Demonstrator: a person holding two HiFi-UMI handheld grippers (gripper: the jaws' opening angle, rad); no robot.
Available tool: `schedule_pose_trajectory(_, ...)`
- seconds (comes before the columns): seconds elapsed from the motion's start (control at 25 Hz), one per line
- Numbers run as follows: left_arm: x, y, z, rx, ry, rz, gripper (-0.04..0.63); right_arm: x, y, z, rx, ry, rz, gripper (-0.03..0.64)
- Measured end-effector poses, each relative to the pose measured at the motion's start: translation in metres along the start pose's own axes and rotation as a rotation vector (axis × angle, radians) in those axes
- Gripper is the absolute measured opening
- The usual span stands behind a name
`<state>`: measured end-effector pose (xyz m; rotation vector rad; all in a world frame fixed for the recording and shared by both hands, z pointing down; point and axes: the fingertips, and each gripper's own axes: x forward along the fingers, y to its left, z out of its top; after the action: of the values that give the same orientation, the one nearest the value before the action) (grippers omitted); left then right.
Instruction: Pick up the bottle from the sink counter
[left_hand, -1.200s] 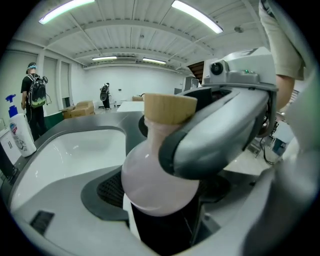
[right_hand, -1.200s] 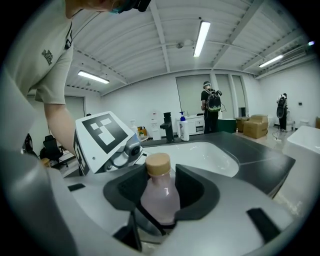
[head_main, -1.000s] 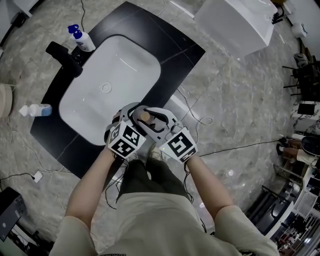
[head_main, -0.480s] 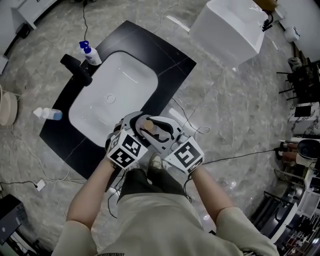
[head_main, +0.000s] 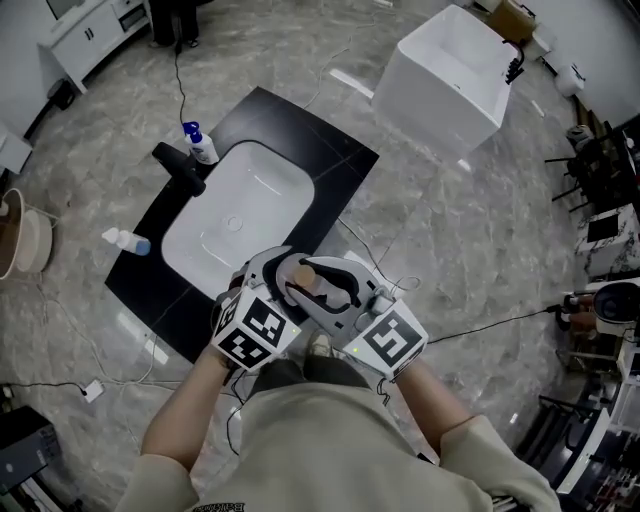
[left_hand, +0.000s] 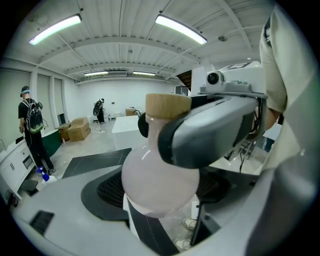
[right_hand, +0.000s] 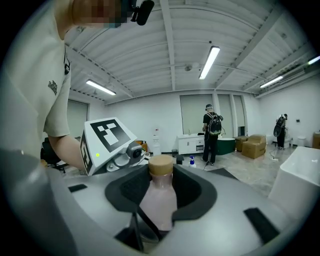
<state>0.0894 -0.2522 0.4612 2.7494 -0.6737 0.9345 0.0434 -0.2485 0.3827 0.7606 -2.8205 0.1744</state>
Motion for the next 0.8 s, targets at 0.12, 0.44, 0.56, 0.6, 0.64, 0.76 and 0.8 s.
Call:
schedule_pose_trajectory(0.12, -0.019, -0.015, 0.01, 0.009, 0.004, 0.007, 0.383, -0.013, 0.016, 0.017, 0.006, -0.019, -0.007, 0.12)
schedule_pose_trajectory(0.44, -0.051, -0.05, 0.008, -0.026, 0.031, 0.006, 0.383, -0.032, 0.057, 0.029, 0.031, -0.039, 0.021, 0.12)
schedule_pose_trajectory(0.56, -0.055, -0.06, 0.001, -0.04, 0.043, -0.004, 0.383, -0.036, 0.067, 0.024, 0.048, -0.025, 0.031, 0.12)
schedule_pose_trajectory(0.6, -0.055, -0.063, -0.001, -0.044, 0.043, -0.006, 0.383, -0.037, 0.069, 0.023, 0.047, -0.02, 0.034, 0.12)
schedule_pose_trajectory(0.64, -0.056, -0.066, -0.001, -0.048, 0.041, -0.008, 0.383, -0.038, 0.071, 0.022, 0.048, -0.016, 0.035, 0.12)
schedule_pose_trajectory(0.76, -0.056, -0.072, -0.001, -0.054, 0.033, -0.018, 0.383, -0.043, 0.074, 0.021, 0.057, -0.008, 0.03, 0.12)
schedule_pose_trajectory(0.8, -0.055, -0.074, -0.001, -0.051, 0.035, -0.022, 0.383, -0.044, 0.074, 0.02, 0.06, -0.007, 0.025, 0.12)
